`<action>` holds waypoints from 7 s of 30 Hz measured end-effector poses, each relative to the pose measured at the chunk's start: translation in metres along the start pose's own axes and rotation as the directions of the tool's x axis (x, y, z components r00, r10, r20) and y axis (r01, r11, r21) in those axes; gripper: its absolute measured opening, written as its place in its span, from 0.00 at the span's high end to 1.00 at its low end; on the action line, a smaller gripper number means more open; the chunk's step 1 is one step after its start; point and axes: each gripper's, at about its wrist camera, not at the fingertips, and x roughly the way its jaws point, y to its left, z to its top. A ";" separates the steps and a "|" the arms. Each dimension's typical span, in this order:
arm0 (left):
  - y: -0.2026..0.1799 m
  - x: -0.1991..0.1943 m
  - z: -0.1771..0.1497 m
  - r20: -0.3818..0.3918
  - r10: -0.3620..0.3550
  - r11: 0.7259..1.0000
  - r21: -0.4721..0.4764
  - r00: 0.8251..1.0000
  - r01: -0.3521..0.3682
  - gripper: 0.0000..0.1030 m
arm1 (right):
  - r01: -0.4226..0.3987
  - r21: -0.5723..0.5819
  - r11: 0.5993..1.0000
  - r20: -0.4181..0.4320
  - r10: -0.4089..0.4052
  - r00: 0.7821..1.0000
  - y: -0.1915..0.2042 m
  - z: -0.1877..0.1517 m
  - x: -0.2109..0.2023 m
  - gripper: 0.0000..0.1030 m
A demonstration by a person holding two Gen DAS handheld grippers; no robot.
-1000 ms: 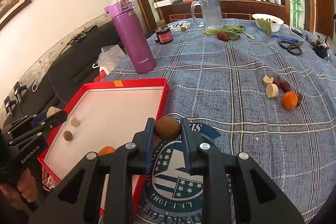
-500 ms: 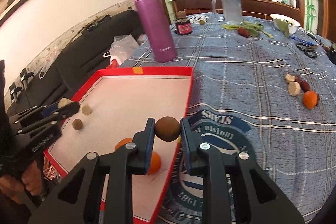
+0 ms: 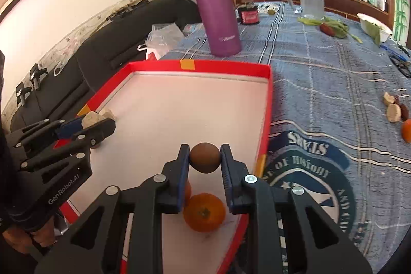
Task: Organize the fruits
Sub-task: 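Carry the kiwi and yam slice into the tray and open both tools, then move both open tools back to the fruit pile, then grasp a mandarin with the right tool while the left tool reaches a yam chunk, then carry the mandarin and yam chunk into the tray and open both tools, then move both open tools back to the fruit pile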
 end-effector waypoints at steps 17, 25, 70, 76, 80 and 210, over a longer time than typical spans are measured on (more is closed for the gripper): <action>-0.002 0.009 -0.003 -0.055 0.064 0.998 0.008 0.996 -0.064 0.61 | -0.032 0.030 0.999 -0.022 0.033 0.999 -0.001 0.002 -0.001 0.52; -0.004 0.001 -0.001 -0.037 0.066 0.998 0.010 0.997 -0.066 0.55 | -0.029 0.080 0.996 0.045 0.025 0.999 -0.020 0.005 -0.026 0.52; -0.256 0.014 0.095 -0.058 -0.273 0.934 0.225 0.960 0.279 0.44 | 0.145 0.590 0.794 0.226 -0.335 0.915 -0.301 0.005 -0.134 0.67; -0.306 0.046 0.103 -0.121 -0.282 0.929 0.214 0.952 0.302 0.44 | 0.112 0.661 0.742 0.222 -0.336 0.915 -0.322 0.001 -0.144 0.67; -0.321 0.068 0.104 -0.179 -0.266 0.939 0.176 0.947 0.297 0.56 | 0.089 0.654 0.751 0.241 -0.319 0.917 -0.321 0.000 -0.147 0.67; -0.104 0.008 0.072 -0.054 -0.086 0.976 0.196 0.995 0.095 0.51 | 0.313 0.366 0.877 0.012 -0.340 0.940 -0.219 0.007 -0.084 0.54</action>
